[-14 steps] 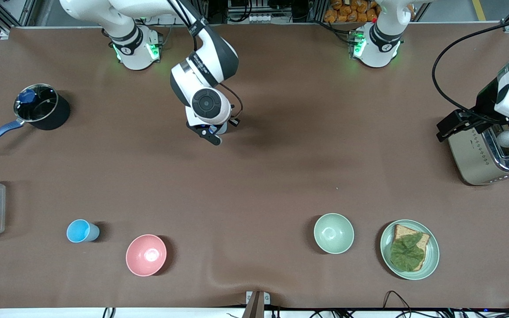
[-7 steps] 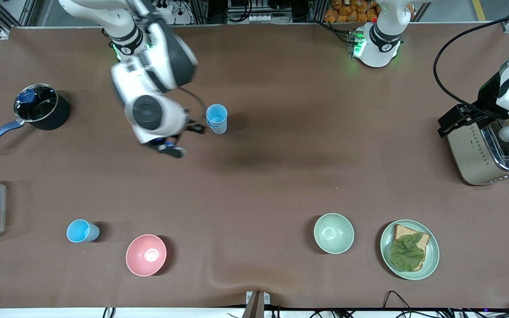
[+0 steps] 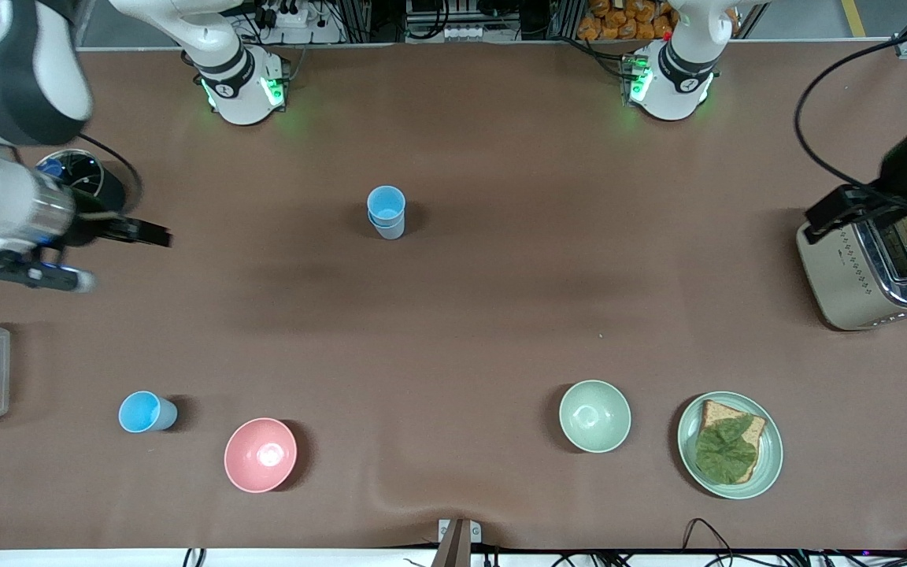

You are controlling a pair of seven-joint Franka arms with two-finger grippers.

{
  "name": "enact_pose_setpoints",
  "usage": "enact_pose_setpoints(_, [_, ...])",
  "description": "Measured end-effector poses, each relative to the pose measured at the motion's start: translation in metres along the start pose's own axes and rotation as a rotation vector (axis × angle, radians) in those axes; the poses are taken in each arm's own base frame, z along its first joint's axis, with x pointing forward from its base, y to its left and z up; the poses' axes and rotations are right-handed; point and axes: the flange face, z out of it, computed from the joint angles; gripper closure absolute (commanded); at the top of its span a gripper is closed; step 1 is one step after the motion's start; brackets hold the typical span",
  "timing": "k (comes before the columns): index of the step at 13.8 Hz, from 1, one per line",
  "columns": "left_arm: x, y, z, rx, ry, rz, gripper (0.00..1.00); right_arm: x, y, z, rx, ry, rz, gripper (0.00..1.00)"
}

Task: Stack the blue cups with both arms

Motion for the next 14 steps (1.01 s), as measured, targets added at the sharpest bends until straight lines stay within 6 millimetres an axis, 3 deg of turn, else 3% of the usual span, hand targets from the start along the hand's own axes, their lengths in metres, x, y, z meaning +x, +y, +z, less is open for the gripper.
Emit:
enact_pose_setpoints(2, [0.002, -0.016, -0.002, 0.004, -0.003, 0.002, 0.00, -0.020, 0.003, -0.029, -0.019, 0.042, -0.039, 0.00])
enact_pose_setpoints(6, [-0.003, -0.003, -0.001, 0.006, -0.010, 0.027, 0.00, -0.052, 0.011, -0.070, -0.022, 0.079, -0.132, 0.00])
enact_pose_setpoints(10, [-0.004, 0.001, 0.000, 0.010, -0.012, 0.032, 0.00, -0.054, 0.040, -0.093, -0.023, 0.112, -0.209, 0.00])
enact_pose_setpoints(14, [-0.004, -0.004, 0.003, 0.013, -0.021, 0.023, 0.00, -0.056, 0.048, -0.104, -0.029, 0.129, -0.181, 0.00])
